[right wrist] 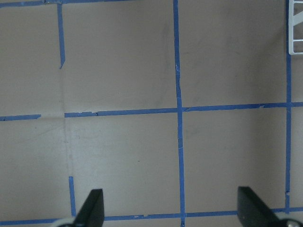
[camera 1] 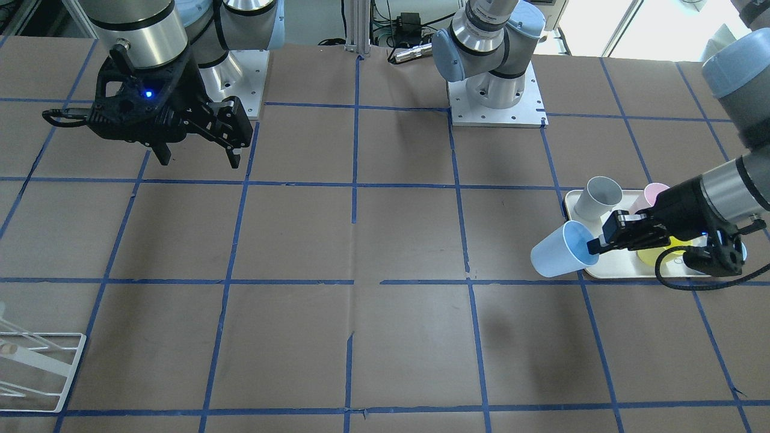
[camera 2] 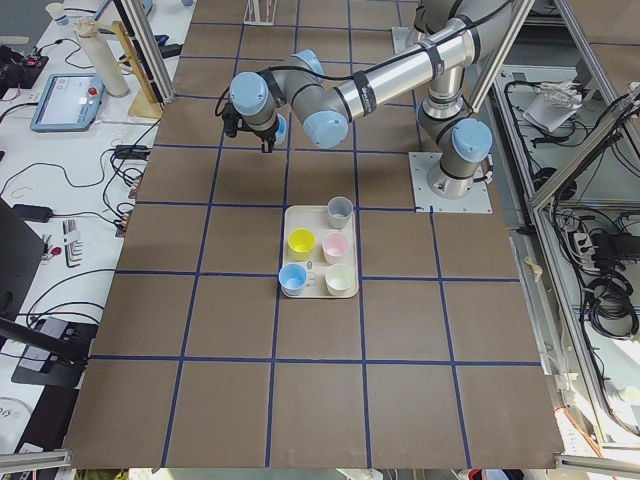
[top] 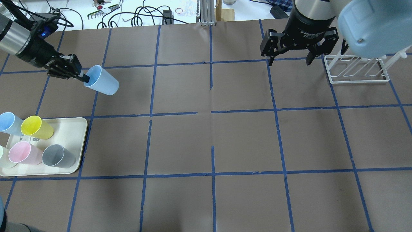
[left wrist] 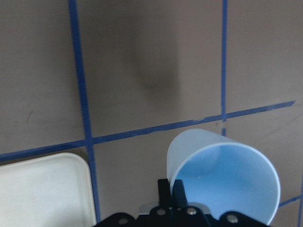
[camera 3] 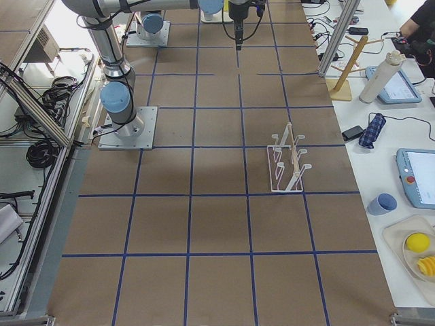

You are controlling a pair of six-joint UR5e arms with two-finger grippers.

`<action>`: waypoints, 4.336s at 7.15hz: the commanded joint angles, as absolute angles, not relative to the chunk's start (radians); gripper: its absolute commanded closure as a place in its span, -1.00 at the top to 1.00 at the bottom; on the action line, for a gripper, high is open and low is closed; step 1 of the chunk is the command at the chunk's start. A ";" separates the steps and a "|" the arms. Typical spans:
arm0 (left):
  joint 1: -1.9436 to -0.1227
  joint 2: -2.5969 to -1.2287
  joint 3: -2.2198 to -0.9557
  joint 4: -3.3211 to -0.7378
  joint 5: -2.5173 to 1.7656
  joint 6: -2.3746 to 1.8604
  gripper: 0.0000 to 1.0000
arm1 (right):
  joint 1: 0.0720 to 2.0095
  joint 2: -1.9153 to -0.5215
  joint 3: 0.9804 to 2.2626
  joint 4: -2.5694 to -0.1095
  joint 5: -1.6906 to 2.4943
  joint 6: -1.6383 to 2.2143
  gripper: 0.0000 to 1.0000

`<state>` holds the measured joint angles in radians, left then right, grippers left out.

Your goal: Transfer IKEA cup to right arm and place on rack

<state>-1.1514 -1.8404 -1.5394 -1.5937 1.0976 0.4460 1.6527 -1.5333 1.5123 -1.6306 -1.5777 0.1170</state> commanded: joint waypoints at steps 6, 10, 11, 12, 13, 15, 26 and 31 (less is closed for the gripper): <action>-1.373 -1.799 -1.731 -1.707 0.314 0.227 -1.00 | 1.418 -1.522 1.537 -1.681 -1.519 -0.175 1.00; -1.495 -1.784 -1.830 -1.692 0.003 0.232 -1.00 | 1.084 -1.502 1.542 -1.415 -1.123 -0.403 1.00; -1.503 -1.784 -1.830 -1.690 -0.001 0.232 -1.00 | 1.063 -1.482 1.540 -1.352 -1.009 -0.406 1.00; -1.518 -1.790 -1.830 -1.690 -0.002 0.250 -1.00 | 1.060 -1.474 1.540 -1.266 -0.924 -0.411 1.00; -1.544 -1.795 -1.835 -1.692 0.000 0.270 -1.00 | 1.060 -1.465 1.542 -1.173 -0.822 -0.410 1.00; -1.568 -1.793 -1.839 -1.690 -0.005 0.281 -1.00 | 1.061 -1.463 1.543 -0.969 -0.663 -0.399 1.00; -1.600 -1.810 -1.856 -1.692 -0.063 0.325 -1.00 | 1.247 -1.344 1.568 -0.518 -0.336 -0.305 0.93; -1.598 -1.810 -1.856 -1.690 -0.063 0.327 -1.00 | 1.312 -1.327 1.565 -0.535 -0.252 -0.307 0.93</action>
